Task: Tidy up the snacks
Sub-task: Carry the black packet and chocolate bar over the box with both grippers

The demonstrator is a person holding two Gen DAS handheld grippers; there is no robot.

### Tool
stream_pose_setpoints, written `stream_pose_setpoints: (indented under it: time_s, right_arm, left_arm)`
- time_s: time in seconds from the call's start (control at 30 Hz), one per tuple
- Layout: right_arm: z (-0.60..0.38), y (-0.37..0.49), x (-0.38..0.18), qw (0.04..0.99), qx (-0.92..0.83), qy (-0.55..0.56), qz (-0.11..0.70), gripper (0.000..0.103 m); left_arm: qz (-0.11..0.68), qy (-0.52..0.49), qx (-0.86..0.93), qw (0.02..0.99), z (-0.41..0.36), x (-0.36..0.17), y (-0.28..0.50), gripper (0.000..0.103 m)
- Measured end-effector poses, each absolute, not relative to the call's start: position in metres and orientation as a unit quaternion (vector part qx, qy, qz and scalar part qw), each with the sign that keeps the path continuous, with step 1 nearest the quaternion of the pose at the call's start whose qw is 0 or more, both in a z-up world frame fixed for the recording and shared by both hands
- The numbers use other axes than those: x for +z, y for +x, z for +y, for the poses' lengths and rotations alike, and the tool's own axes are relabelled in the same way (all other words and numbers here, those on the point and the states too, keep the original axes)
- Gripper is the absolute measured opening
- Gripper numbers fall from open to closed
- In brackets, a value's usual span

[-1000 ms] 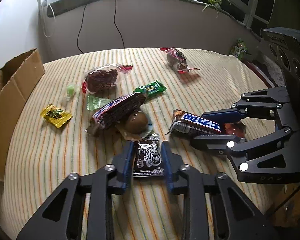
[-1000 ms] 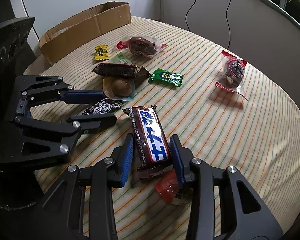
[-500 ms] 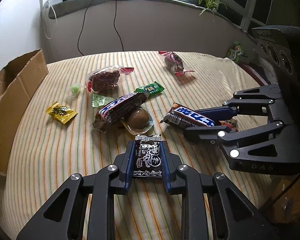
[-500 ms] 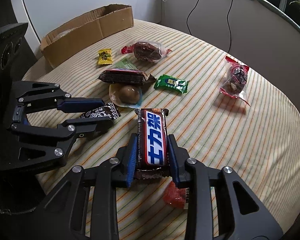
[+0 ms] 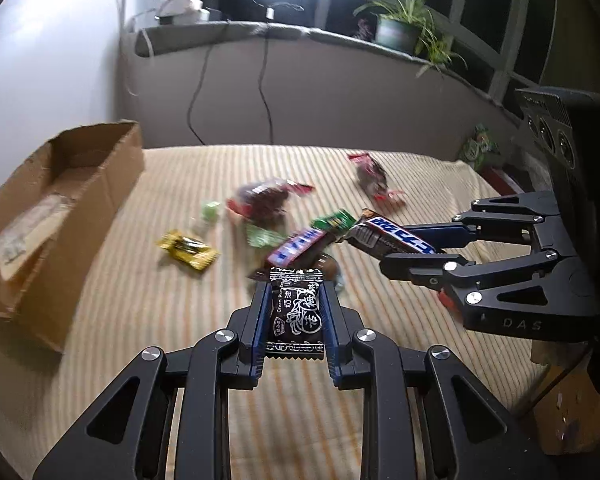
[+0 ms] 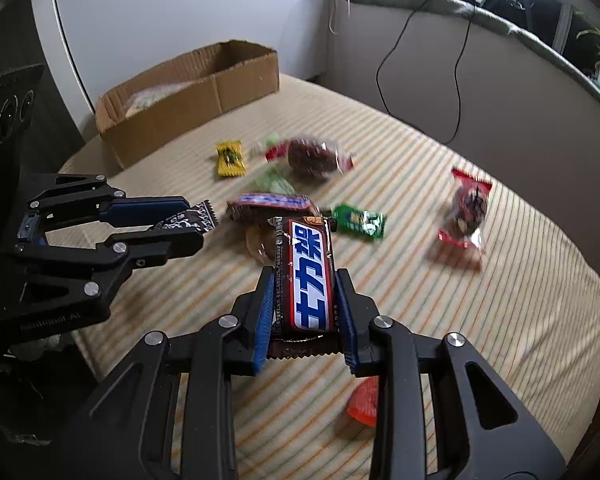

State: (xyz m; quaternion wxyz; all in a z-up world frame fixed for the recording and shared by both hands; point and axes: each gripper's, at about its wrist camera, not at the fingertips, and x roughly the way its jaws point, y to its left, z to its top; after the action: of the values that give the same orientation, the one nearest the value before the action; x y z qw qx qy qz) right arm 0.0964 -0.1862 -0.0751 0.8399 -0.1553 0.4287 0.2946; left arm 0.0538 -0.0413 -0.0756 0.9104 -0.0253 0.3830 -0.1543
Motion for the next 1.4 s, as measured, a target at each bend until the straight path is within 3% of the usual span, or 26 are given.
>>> stream_pose_setpoints:
  time_s: [0.8, 1.4]
  right_arm:
    - [-0.070, 0.143, -0.026, 0.840, 0.352, -0.180, 0.371, 0.030]
    - [0.016, 0.205, -0.034, 0.826, 0.375, -0.198, 0.371, 0.030]
  left_arm:
    - [0.332, -0.075, -0.024, 0.940, 0.097, -0.046, 0.069, 0.023]
    - [0.344, -0.087, 0.001, 0.935, 0.130, -0.061, 0.089, 0.023]
